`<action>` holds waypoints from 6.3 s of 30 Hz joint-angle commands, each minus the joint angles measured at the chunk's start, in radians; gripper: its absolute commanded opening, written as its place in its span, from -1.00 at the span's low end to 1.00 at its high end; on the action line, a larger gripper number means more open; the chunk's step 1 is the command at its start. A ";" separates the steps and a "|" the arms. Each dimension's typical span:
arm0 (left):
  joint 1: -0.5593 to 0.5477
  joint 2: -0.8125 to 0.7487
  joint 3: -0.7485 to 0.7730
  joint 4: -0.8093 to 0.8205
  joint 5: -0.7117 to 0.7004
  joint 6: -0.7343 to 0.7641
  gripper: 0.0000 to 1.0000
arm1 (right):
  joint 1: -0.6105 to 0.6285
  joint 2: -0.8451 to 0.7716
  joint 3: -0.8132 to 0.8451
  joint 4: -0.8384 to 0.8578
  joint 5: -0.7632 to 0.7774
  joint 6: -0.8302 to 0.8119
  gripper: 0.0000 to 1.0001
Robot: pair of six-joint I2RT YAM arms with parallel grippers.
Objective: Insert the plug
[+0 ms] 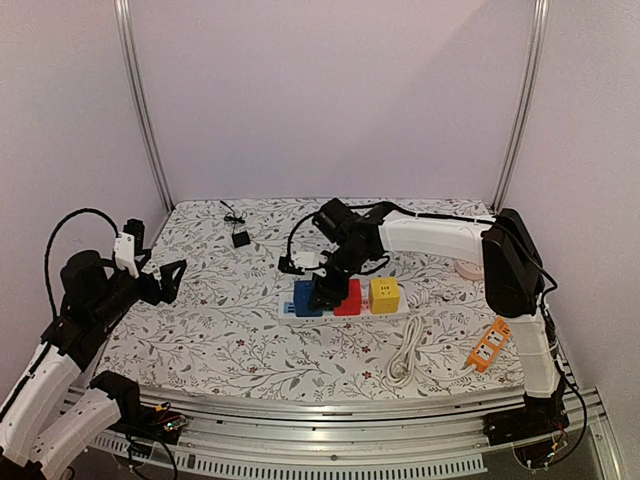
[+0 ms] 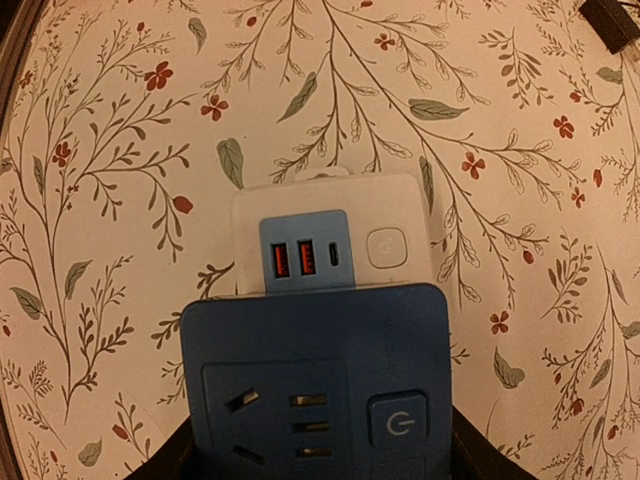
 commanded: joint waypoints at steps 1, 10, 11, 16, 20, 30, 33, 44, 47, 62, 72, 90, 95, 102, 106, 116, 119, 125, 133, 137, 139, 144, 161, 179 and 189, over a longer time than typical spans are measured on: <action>0.015 -0.007 -0.014 0.014 0.013 0.009 0.99 | 0.006 0.103 -0.052 -0.044 0.104 0.005 -1.00; 0.015 -0.001 -0.014 0.017 0.026 0.014 0.99 | 0.005 0.124 -0.107 -0.052 0.176 -0.011 -1.00; 0.015 -0.001 -0.014 0.016 0.026 0.015 0.99 | 0.005 0.120 -0.088 -0.054 0.176 -0.002 -0.97; 0.018 -0.003 -0.013 0.011 0.037 0.018 0.99 | 0.004 0.081 -0.031 -0.058 0.150 0.013 0.33; 0.018 -0.004 -0.013 0.012 0.049 0.025 0.99 | 0.008 0.039 0.030 -0.057 0.116 0.028 0.97; 0.026 -0.018 -0.010 0.011 0.057 0.088 0.99 | 0.012 -0.094 0.099 -0.035 0.092 0.035 0.98; 0.033 -0.030 -0.010 0.011 0.066 0.091 0.99 | -0.035 -0.146 0.073 -0.088 0.137 0.014 0.98; 0.057 -0.056 -0.011 0.011 0.113 0.087 0.99 | -0.088 -0.213 -0.095 -0.228 0.120 -0.188 0.97; 0.063 -0.056 -0.010 0.007 0.117 0.087 0.99 | -0.087 -0.191 -0.092 -0.219 0.093 -0.199 0.98; 0.079 -0.047 -0.015 0.008 0.135 0.084 0.99 | -0.081 -0.091 -0.083 -0.104 0.118 -0.136 0.45; 0.086 -0.037 -0.016 0.007 0.148 0.082 0.99 | -0.150 -0.009 -0.008 -0.090 0.273 -0.021 -0.18; 0.097 -0.019 -0.018 0.006 0.159 0.084 0.98 | -0.441 0.331 0.458 -0.101 0.449 0.176 0.24; 0.097 -0.019 -0.017 0.004 0.161 0.085 0.98 | -0.443 0.292 0.462 -0.091 0.449 0.211 0.97; 0.101 -0.024 -0.016 0.002 0.165 0.085 0.98 | -0.544 0.088 0.431 -0.081 0.351 0.410 0.98; 0.101 -0.030 -0.016 0.005 0.166 0.085 0.98 | -0.663 -0.052 0.272 0.004 0.207 0.586 0.98; 0.104 -0.039 -0.016 0.006 0.176 0.081 0.98 | -0.822 -0.171 -0.064 -0.046 0.429 0.733 0.83; 0.104 -0.039 -0.017 0.009 0.183 0.078 0.98 | -0.831 -0.190 -0.133 -0.045 0.441 0.754 0.84; 0.104 -0.045 -0.017 0.008 0.187 0.079 0.98 | -0.831 -0.110 -0.131 -0.052 0.340 0.736 0.98; 0.103 -0.046 -0.018 0.006 0.186 0.081 0.98 | -0.830 0.012 -0.002 -0.098 0.341 0.629 0.91; 0.096 -0.006 -0.001 -0.014 0.175 0.093 0.98 | -0.830 0.048 0.015 -0.129 0.356 0.594 0.90; 0.072 0.069 0.063 -0.067 0.173 0.114 0.98 | -0.829 0.048 0.007 -0.129 0.355 0.588 0.90; -0.083 0.438 0.470 -0.377 0.076 0.337 0.99 | -0.829 0.053 -0.001 -0.133 0.368 0.571 0.88; -0.113 1.816 1.746 -0.950 -0.294 0.657 0.99 | -0.830 -0.105 -0.081 -0.150 0.404 0.517 0.88; -0.022 2.102 1.941 -0.968 -0.048 0.689 0.68 | -0.823 -0.530 -0.338 -0.261 0.454 0.654 0.87; 0.003 2.100 1.894 -0.990 -0.040 0.680 -0.04 | -0.823 -0.776 -0.660 -0.338 0.473 0.844 0.92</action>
